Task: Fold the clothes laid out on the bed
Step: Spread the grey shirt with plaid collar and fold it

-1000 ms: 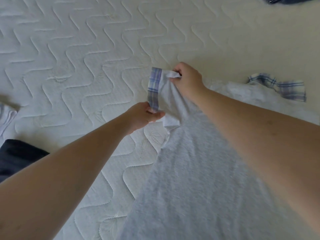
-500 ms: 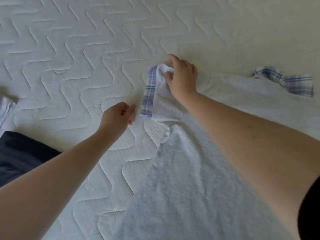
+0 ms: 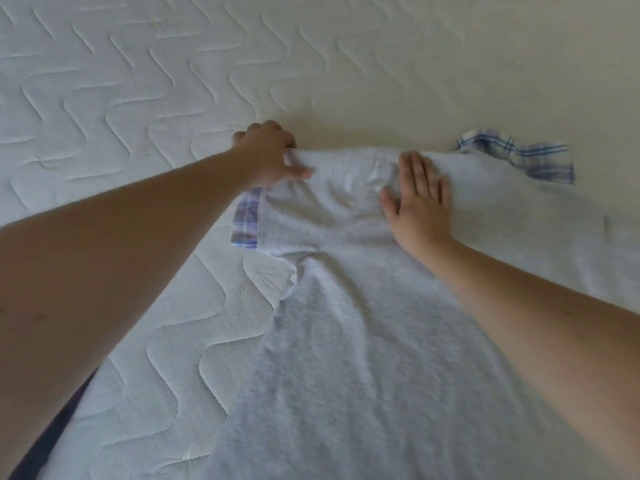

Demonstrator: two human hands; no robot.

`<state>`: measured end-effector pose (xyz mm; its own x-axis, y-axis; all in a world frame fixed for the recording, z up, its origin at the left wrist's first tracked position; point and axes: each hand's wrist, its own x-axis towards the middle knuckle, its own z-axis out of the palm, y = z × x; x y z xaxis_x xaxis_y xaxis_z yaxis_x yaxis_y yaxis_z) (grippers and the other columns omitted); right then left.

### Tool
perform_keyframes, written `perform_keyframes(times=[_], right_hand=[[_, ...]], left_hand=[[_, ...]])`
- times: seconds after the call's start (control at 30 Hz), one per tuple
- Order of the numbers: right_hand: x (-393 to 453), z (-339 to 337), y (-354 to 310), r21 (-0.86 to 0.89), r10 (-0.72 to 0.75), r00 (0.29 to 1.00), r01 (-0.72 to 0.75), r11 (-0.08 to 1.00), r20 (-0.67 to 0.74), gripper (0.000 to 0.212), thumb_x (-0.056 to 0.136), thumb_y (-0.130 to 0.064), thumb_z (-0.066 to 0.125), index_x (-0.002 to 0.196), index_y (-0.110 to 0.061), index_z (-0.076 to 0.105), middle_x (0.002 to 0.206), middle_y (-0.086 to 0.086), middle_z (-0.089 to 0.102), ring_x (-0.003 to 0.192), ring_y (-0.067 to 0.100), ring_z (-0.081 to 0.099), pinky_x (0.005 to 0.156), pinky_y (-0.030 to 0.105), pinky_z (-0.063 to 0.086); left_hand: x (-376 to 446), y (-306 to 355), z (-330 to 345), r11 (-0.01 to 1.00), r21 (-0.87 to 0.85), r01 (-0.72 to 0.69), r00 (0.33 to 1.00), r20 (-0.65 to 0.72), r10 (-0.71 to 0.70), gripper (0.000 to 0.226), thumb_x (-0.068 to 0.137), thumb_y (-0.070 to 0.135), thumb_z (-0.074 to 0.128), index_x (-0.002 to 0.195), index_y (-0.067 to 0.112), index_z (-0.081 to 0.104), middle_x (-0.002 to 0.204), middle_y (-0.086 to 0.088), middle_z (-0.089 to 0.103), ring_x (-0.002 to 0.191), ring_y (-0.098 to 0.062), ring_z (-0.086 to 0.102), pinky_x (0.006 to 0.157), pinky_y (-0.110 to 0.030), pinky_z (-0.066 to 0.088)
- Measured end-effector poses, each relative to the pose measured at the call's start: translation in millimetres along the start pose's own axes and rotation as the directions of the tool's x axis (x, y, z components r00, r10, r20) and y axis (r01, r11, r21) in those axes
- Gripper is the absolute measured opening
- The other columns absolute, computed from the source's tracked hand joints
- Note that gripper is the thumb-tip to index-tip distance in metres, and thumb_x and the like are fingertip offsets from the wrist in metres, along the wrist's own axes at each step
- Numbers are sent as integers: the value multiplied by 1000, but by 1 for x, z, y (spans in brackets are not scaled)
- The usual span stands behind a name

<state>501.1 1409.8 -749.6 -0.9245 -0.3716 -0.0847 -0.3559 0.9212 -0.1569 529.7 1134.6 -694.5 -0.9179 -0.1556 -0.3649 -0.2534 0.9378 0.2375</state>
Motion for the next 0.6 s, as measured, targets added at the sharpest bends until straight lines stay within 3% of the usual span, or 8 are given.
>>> perform_keyframes(times=[0.1, 0.17, 0.33, 0.43, 0.53, 0.6], right_hand=[[-2, 11, 5, -39, 7, 1000, -6, 999, 19, 66, 99, -55, 18, 157, -24, 8, 165, 0, 6, 151, 17, 2, 121, 45, 0], [-3, 15, 5, -57, -5, 1000, 5, 998, 4, 67, 97, -57, 14, 156, -27, 8, 165, 1, 7, 151, 19, 4, 121, 47, 2], [0, 17, 6, -70, -25, 998, 29, 997, 58, 64, 95, -60, 9, 155, -36, 5, 165, 2, 0, 151, 20, -1, 119, 48, -2], [9, 11, 6, -63, -33, 983, 45, 997, 181, 66, 93, -63, 7, 153, -39, -6, 164, -1, -14, 150, 17, -14, 118, 47, -8], [10, -13, 18, 77, -125, 946, 107, 991, 298, 68, 98, -60, 23, 155, -35, -4, 163, -2, -15, 149, 15, -15, 119, 44, -7], [-4, -30, 36, 147, -188, 959, 158, 976, 214, 64, 102, -51, 30, 157, -27, 8, 165, -2, -1, 151, 16, -3, 121, 40, 1]], left_hand=[[2, -12, -12, 996, -71, -62, 995, 70, 67, 45, 70, 66, 73, 86, 27, 56, 85, 5, 59, 84, -21, 58, 64, -30, 38], [-8, -23, -18, 995, -92, -46, 991, 119, 57, 44, 66, 64, 77, 84, 30, 55, 79, 8, 59, 74, -13, 56, 54, -26, 35], [-30, -45, -11, 941, -294, 165, 977, 178, -115, 41, 64, 66, 77, 75, 27, 71, 71, 4, 70, 73, -12, 62, 61, -25, 40], [-41, -46, 4, 955, -197, 222, 973, 111, -204, 42, 72, 55, 78, 81, 15, 69, 73, -8, 69, 73, -24, 63, 56, -29, 40], [-51, -26, 11, 958, -108, 266, 960, -62, -274, 43, 78, 41, 78, 104, 12, 60, 97, -13, 62, 100, -38, 59, 78, -40, 46], [-58, -4, 14, 975, -43, 218, 949, -226, -222, 56, 79, 35, 76, 127, 19, 51, 124, -16, 52, 120, -40, 46, 97, -52, 38]])
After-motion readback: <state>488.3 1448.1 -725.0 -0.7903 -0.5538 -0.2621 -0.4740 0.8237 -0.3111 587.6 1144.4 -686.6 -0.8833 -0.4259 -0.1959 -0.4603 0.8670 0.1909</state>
